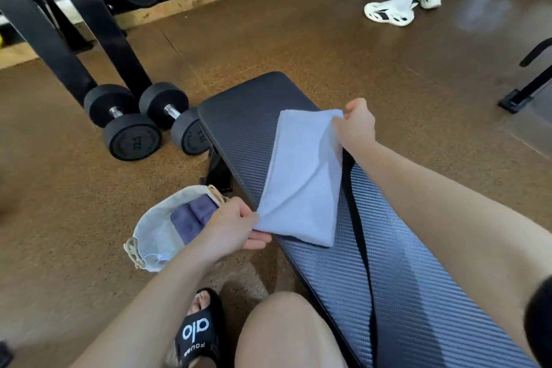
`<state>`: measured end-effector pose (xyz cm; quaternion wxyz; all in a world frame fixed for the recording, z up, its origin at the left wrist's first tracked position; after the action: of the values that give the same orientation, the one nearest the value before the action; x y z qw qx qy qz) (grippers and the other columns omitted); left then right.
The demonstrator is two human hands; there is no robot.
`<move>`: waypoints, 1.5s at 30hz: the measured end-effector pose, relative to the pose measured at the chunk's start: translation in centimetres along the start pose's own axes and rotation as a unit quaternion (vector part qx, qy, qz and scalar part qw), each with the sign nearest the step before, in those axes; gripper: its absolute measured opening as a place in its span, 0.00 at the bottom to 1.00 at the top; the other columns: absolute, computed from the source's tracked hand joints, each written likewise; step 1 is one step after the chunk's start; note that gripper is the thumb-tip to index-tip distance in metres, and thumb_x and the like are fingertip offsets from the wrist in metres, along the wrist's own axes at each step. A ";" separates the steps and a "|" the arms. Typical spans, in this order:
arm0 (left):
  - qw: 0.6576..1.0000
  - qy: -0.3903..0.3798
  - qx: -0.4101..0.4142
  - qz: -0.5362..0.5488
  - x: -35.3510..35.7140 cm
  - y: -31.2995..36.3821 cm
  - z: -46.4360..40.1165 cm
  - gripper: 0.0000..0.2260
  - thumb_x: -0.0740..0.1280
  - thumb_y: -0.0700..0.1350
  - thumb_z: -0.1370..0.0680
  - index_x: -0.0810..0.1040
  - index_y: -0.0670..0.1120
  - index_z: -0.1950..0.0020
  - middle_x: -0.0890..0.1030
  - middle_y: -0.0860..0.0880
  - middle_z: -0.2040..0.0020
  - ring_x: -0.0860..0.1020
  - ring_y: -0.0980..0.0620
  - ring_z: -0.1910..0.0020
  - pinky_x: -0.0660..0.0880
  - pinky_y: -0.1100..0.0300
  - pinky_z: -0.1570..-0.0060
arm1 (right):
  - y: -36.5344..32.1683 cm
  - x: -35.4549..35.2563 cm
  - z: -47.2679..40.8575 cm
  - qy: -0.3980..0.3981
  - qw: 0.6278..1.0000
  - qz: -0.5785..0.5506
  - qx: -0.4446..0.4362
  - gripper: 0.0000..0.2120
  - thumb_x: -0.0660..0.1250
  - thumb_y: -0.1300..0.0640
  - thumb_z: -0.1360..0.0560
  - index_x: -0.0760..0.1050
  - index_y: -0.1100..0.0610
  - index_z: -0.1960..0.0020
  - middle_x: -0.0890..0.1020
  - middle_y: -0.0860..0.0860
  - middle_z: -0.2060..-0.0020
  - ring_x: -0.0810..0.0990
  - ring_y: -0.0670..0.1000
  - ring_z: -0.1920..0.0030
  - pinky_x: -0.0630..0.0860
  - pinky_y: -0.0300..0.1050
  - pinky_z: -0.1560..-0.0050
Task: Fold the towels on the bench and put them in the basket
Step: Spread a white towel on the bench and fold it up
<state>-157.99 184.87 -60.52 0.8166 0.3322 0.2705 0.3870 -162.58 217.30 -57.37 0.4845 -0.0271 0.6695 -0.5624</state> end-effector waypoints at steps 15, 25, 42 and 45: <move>0.950 0.083 0.135 -0.270 -0.9 2.5 -0.6 0.13 0.62 0.58 0.19 0.66 0.49 0.50 0.83 0.47 0.61 0.83 0.46 0.65 0.82 0.42 0.59 | 1.2 0.4 11.2 -0.206 0.972 0.113 -0.009 0.23 0.68 0.46 0.22 0.63 0.55 0.36 0.76 0.49 0.53 0.78 0.54 0.50 0.76 0.52 0.50; 0.884 0.145 0.215 -0.390 1.9 5.9 -1.7 0.11 0.61 0.53 0.18 0.68 0.46 0.52 0.75 0.48 0.55 0.75 0.47 0.59 0.65 0.53 0.66 | 3.6 -1.8 15.5 -0.193 0.974 0.116 0.019 0.19 0.70 0.49 0.26 0.67 0.55 0.42 0.79 0.50 0.56 0.78 0.51 0.58 0.72 0.48 0.62; 0.992 0.078 0.045 -0.084 0.7 3.8 -3.8 0.14 0.63 0.39 0.21 0.74 0.40 0.66 0.76 0.45 0.70 0.78 0.51 0.74 0.84 0.47 0.53 | 4.7 -1.3 16.1 -0.142 0.984 0.102 -0.014 0.15 0.67 0.55 0.25 0.65 0.53 0.42 0.78 0.51 0.59 0.78 0.54 0.60 0.68 0.47 0.67; 0.984 0.091 0.070 -0.138 0.5 3.9 -3.7 0.10 0.65 0.41 0.21 0.76 0.39 0.61 0.80 0.44 0.65 0.80 0.53 0.73 0.85 0.48 0.58 | 4.3 -0.9 16.4 -0.123 0.984 0.119 -0.048 0.20 0.66 0.56 0.25 0.65 0.54 0.35 0.75 0.51 0.50 0.77 0.55 0.54 0.70 0.49 0.61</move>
<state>-162.12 188.41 -60.02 0.8090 0.3116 0.4130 0.2789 -148.77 207.50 -58.52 0.6252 -0.0395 0.6293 -0.4600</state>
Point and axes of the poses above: each hand's wrist, its own z-axis away from the middle knuckle, its own x-axis out of the palm, y = z × x, the point moved 7 cm from there along -z, towards the middle knuckle
